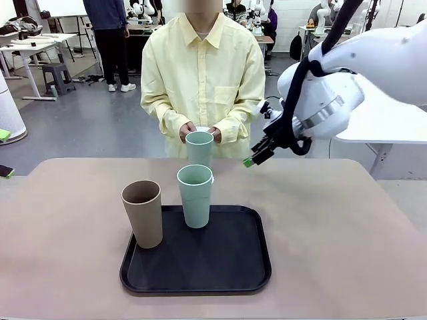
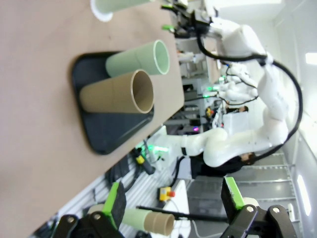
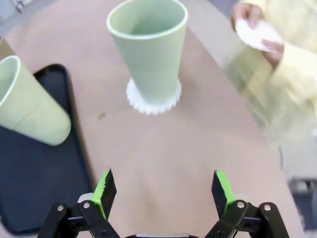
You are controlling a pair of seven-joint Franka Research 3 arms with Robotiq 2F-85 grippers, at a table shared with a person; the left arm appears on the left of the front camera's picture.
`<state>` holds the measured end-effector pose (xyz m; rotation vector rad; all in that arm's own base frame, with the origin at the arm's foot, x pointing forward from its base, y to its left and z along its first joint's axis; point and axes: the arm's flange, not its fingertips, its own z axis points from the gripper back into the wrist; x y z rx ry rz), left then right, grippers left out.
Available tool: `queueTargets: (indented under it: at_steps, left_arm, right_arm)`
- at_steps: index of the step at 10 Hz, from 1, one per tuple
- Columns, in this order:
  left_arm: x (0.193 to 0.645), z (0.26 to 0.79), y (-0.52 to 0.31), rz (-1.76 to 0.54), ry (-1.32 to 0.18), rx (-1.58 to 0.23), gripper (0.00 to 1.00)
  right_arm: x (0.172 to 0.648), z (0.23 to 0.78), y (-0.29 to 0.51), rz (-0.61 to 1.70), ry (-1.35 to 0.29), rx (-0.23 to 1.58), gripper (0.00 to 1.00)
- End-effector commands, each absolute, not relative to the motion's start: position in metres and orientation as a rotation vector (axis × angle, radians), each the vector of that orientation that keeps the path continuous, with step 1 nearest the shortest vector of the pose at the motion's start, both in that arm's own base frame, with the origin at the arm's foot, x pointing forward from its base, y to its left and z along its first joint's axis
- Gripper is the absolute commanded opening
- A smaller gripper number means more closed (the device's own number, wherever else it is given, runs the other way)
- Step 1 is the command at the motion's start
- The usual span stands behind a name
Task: Place coasters on the table and set cups on them.
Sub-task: Pick up one Reusable plastic cup and place it on a coaster set by the human.
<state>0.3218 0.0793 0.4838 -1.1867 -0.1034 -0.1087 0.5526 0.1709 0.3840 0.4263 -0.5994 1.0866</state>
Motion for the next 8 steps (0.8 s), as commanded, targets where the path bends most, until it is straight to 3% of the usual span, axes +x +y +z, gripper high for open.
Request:
queueTargets:
  at_steps: [1, 4, 7, 8]
  left_arm:
    - [0.321, 0.483, 0.08, -0.128, -0.111, -1.196, 1.0]
    - [0.321, 0.483, 0.08, -0.128, -0.111, -1.196, 1.0]
    - [0.321, 0.483, 0.08, -0.128, -0.111, -1.196, 1.0]
    - [0.321, 0.483, 0.08, -0.128, -0.111, -1.196, 1.0]
  right_arm:
    - [0.503, 0.438, 0.173, 1.028, -0.433, 0.373, 1.0]
    - [0.463, 0.492, 0.193, 1.058, -0.342, 0.286, 1.0]
    - [0.469, 0.521, 0.215, 1.065, -0.229, 0.225, 1.0]
    - [0.45, 0.509, 0.202, 1.072, -0.322, 0.257, 1.0]
